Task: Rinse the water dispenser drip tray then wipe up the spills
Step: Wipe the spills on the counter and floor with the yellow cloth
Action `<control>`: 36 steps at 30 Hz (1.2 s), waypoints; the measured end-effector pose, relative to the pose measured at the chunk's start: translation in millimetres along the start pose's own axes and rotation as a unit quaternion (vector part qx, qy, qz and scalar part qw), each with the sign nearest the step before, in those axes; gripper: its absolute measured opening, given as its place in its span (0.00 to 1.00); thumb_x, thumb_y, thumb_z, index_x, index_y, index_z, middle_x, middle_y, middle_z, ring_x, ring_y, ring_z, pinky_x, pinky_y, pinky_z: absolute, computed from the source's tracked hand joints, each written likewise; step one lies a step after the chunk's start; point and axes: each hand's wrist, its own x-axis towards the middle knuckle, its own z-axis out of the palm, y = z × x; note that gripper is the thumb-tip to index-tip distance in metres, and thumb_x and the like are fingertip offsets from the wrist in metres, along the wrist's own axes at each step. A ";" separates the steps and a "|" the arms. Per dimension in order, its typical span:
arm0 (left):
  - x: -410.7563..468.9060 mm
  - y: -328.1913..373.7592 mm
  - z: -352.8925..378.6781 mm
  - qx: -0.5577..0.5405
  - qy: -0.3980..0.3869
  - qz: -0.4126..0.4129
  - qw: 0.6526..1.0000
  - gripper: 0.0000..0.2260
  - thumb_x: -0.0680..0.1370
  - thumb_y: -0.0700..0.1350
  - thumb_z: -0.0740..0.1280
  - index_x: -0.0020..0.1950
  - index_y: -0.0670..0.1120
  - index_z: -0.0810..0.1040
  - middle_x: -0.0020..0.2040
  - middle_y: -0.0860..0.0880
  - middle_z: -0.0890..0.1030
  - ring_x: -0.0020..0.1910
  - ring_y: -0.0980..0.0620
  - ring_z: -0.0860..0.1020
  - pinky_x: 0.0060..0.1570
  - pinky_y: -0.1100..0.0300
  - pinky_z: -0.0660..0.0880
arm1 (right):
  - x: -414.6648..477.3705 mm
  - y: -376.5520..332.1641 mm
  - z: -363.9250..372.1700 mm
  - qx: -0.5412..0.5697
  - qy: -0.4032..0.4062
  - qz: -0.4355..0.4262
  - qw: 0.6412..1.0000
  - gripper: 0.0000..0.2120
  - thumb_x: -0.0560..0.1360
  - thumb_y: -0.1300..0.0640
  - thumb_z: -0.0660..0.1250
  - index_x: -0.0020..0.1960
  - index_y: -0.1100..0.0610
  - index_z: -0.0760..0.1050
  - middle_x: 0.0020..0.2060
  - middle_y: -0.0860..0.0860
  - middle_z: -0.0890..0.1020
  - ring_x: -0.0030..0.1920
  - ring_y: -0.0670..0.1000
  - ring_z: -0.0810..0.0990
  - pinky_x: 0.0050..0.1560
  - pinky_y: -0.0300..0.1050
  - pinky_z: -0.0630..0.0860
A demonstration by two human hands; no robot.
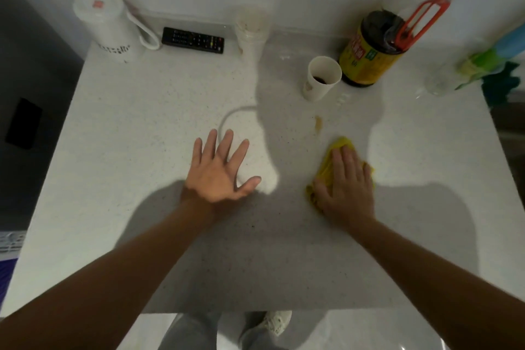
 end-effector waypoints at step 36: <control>0.1 -3.6 15.8 0.024 0.109 0.009 0.994 0.33 0.81 0.65 0.57 0.83 0.51 0.61 0.83 0.41 0.62 0.82 0.34 0.56 0.79 0.33 0.53 | 22.6 -1.1 -9.5 -0.024 -0.049 -0.176 0.983 0.38 0.81 0.38 0.52 0.83 0.60 0.56 0.83 0.59 0.59 0.83 0.62 0.54 0.80 0.66 0.51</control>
